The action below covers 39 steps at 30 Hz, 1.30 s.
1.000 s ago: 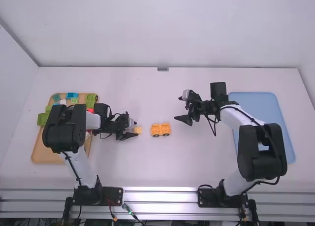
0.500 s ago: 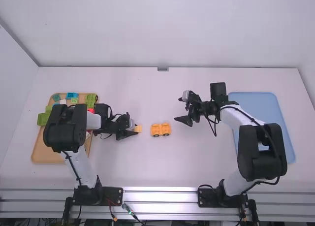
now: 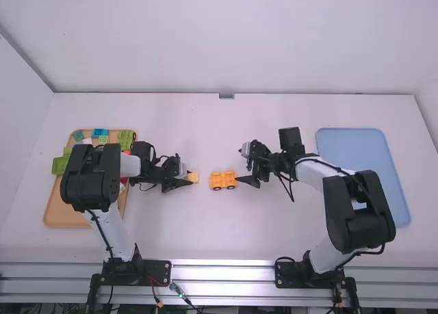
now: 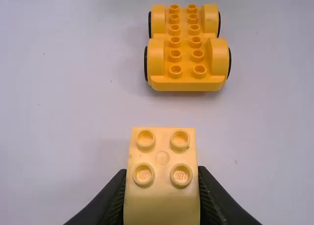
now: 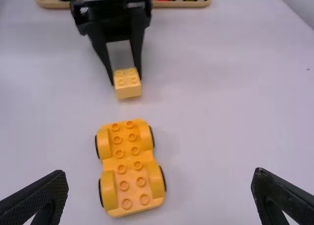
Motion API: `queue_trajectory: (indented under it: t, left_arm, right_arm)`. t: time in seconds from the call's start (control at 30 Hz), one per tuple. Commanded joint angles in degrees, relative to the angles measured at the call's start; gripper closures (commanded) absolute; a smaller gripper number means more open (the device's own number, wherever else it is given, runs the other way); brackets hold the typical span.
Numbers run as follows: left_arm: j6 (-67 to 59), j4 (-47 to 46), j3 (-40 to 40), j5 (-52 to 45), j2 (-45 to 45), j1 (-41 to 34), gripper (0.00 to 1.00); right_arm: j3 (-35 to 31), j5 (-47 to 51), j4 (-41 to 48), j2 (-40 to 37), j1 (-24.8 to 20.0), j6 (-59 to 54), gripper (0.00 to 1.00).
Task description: Assemble lego blocks to make yellow taxi
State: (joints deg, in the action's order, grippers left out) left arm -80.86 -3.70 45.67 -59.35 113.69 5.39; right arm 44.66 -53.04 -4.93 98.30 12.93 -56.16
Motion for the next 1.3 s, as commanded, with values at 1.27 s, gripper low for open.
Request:
queue_trajectory:
  t: [1.27]
  left_arm:
    - [23.04, 4.59, 0.22, 6.27, -11.34, -17.73, 0.91]
  right_arm:
    - [2.89, -8.63, -14.19, 22.49, 3.69, -4.81, 0.02]
